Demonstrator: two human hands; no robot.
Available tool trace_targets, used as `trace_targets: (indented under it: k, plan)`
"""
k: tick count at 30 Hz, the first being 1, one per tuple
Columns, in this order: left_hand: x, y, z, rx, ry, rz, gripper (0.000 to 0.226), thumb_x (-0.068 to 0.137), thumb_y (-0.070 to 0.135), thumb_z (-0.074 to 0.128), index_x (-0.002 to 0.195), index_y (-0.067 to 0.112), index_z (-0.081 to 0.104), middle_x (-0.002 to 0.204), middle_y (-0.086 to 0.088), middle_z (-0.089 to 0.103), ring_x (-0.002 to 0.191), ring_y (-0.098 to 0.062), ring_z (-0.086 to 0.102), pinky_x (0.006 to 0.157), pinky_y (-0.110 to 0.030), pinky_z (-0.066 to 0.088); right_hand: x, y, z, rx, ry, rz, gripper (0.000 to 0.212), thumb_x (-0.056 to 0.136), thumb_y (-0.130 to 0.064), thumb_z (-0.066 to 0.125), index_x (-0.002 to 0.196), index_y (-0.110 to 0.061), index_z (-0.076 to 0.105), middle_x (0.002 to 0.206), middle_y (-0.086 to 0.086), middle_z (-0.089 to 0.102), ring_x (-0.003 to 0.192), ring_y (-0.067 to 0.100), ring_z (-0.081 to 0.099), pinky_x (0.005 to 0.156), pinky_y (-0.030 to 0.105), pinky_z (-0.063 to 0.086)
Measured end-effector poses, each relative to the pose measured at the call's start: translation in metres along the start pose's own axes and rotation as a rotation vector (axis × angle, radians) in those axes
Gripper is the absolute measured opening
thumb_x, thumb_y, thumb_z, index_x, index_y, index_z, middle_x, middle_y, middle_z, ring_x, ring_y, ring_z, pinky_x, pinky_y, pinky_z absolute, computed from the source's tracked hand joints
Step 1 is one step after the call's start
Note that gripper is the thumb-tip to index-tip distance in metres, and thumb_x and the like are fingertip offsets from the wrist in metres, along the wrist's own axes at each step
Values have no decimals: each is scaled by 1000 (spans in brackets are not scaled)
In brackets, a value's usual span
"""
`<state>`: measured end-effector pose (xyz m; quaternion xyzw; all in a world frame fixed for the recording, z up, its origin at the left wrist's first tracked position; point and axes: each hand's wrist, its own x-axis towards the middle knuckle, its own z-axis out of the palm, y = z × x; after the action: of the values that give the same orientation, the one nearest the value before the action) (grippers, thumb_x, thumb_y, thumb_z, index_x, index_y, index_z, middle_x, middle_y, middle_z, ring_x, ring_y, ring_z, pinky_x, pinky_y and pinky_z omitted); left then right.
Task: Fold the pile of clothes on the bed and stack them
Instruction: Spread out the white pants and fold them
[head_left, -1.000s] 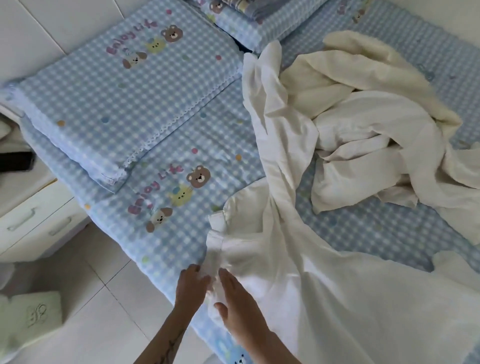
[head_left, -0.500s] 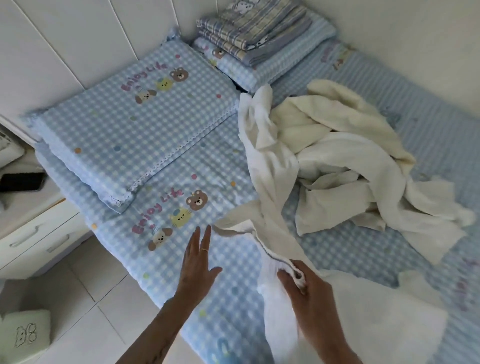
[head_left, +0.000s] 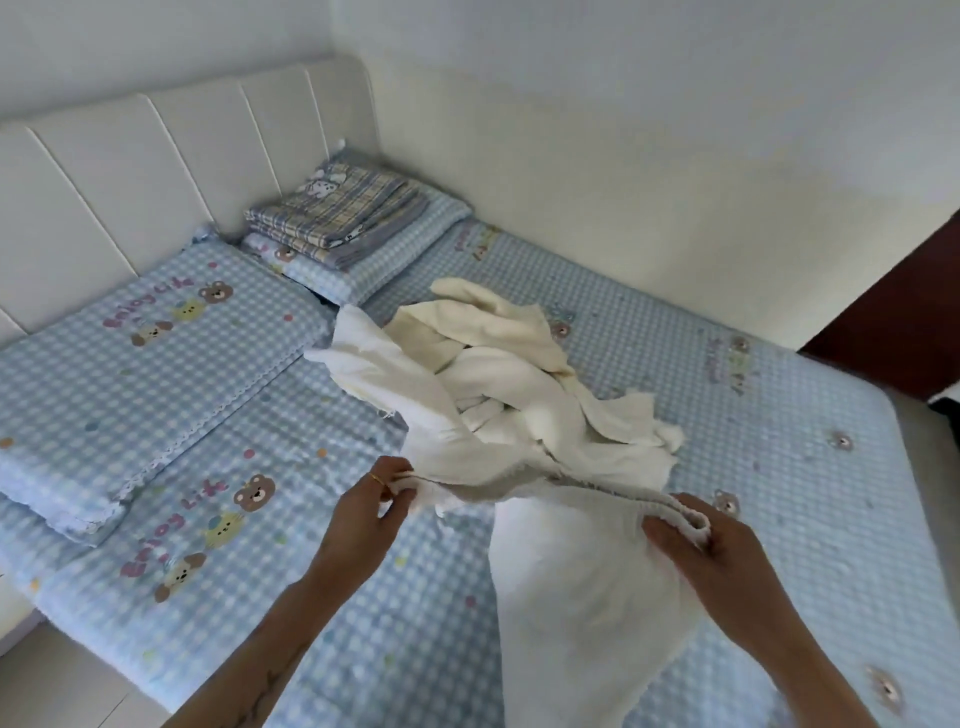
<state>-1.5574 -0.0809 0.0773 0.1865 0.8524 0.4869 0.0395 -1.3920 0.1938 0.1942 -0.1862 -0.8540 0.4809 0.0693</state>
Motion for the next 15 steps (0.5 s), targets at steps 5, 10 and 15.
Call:
trace_targets:
  k: [5, 10, 15]
  plan:
    - [-24, 107, 18, -136, 10, 19, 14, 88, 21, 62, 96, 33, 59, 76, 9, 63, 76, -2, 58, 64, -6, 42, -21, 22, -82, -57, 201, -6, 17, 88, -17, 63, 79, -31, 67, 73, -10, 69, 65, 8, 60, 60, 21, 41]
    - [-48, 205, 51, -191, -45, 120, 16, 88, 24, 63, 76, 30, 53, 65, 19, 55, 65, -1, 52, 61, -8, 38, -35, 34, -152, -42, 440, -53, 20, 90, -24, 61, 81, -42, 65, 78, -17, 68, 69, 0, 61, 58, 26, 44]
    - [-76, 277, 90, -256, -132, 191, 25, 93, 20, 52, 71, 23, 41, 48, 15, 43, 46, -4, 37, 46, -14, 31, -50, 43, -210, -21, 634, -80, 21, 89, -25, 62, 80, -44, 63, 73, -9, 66, 70, 7, 60, 62, 28, 46]
